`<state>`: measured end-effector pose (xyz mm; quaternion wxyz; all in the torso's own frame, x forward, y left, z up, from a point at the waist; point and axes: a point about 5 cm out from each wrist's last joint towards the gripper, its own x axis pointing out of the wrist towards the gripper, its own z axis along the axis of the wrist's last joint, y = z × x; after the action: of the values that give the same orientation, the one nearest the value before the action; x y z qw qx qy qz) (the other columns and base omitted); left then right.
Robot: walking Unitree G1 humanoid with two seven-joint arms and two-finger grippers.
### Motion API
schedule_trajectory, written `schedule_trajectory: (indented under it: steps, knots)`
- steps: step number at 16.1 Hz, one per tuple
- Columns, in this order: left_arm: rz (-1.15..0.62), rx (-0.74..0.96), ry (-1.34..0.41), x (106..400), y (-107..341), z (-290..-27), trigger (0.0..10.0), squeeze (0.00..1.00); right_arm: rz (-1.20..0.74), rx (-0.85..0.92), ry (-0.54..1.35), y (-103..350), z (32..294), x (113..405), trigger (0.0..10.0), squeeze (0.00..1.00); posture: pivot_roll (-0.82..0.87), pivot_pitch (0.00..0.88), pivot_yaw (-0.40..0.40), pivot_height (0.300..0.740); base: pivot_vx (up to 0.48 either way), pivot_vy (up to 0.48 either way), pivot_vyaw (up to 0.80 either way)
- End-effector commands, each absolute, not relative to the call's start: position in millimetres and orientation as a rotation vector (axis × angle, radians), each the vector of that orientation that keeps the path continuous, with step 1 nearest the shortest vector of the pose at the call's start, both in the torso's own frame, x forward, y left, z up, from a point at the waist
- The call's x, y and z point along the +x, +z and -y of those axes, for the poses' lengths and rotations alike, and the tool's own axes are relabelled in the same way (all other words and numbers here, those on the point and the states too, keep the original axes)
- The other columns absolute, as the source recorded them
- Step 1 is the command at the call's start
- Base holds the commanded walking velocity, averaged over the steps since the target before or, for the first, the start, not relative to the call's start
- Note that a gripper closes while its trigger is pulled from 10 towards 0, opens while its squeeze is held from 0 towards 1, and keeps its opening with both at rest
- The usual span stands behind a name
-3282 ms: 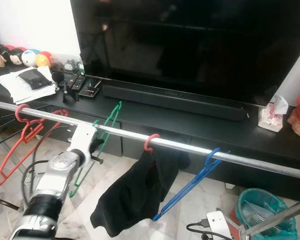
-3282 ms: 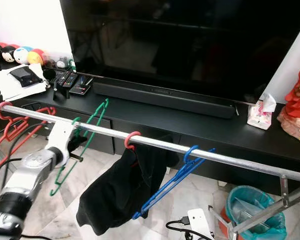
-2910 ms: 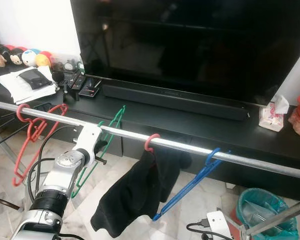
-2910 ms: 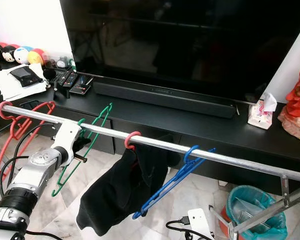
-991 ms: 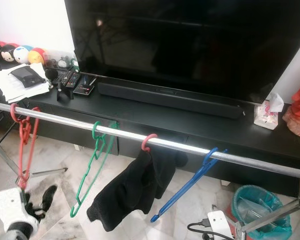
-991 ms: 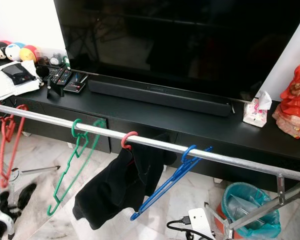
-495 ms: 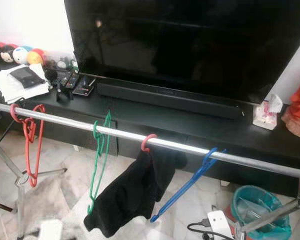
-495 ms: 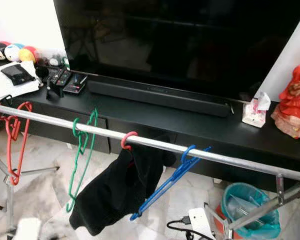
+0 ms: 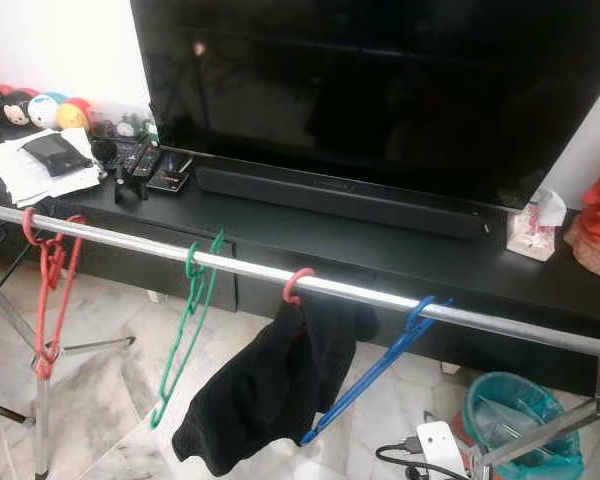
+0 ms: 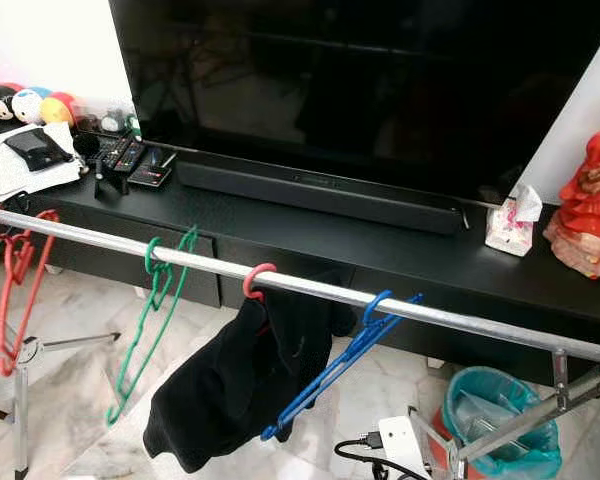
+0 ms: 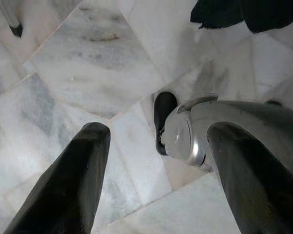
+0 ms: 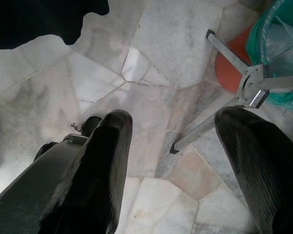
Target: Hang hanger
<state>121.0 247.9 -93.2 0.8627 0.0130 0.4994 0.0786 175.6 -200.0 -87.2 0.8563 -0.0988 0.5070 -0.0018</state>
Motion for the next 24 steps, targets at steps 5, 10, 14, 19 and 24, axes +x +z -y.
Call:
schedule_trajectory:
  steps: [5, 10, 14, 19, 24]
  knots:
    - [-1.076, -0.003, 0.203, 109.9, -95.7, -255.3, 10.0, 0.0, -1.066, -0.206, -0.041, -88.3, 204.9, 171.2, 10.0, 0.0, 0.08, 0.0, -0.094, 0.74, 0.0, 0.0, 0.0]
    - [-1.072, -0.006, 0.195, 111.3, -97.0, -250.0, 10.0, 0.0, -1.082, -0.211, -0.028, -89.3, 205.1, 169.2, 10.0, 0.0, 0.09, 0.0, -0.096, 0.74, 0.0, 0.0, -0.28]
    - [-1.071, -0.013, 0.193, 112.5, -97.2, -248.2, 10.0, 0.0, -1.065, -0.203, -0.018, -89.0, 204.3, 169.6, 10.0, 0.0, 0.09, 0.0, -0.095, 0.74, 0.0, 0.0, 0.0]
    - [-1.065, -0.038, 0.209, 114.0, -97.4, -246.6, 10.0, 0.0, -1.074, -0.2, -0.037, -89.8, 204.9, 167.8, 10.0, 0.0, 0.1, 0.0, -0.099, 0.74, -0.151, 0.0, 0.0]
    - [-1.101, 0.027, 0.223, 111.2, -98.7, -247.5, 10.0, 0.0, -1.064, -0.204, -0.025, -89.2, 205.0, 168.8, 10.0, 0.0, 0.1, 0.0, -0.103, 0.74, -0.103, 0.0, -0.16]
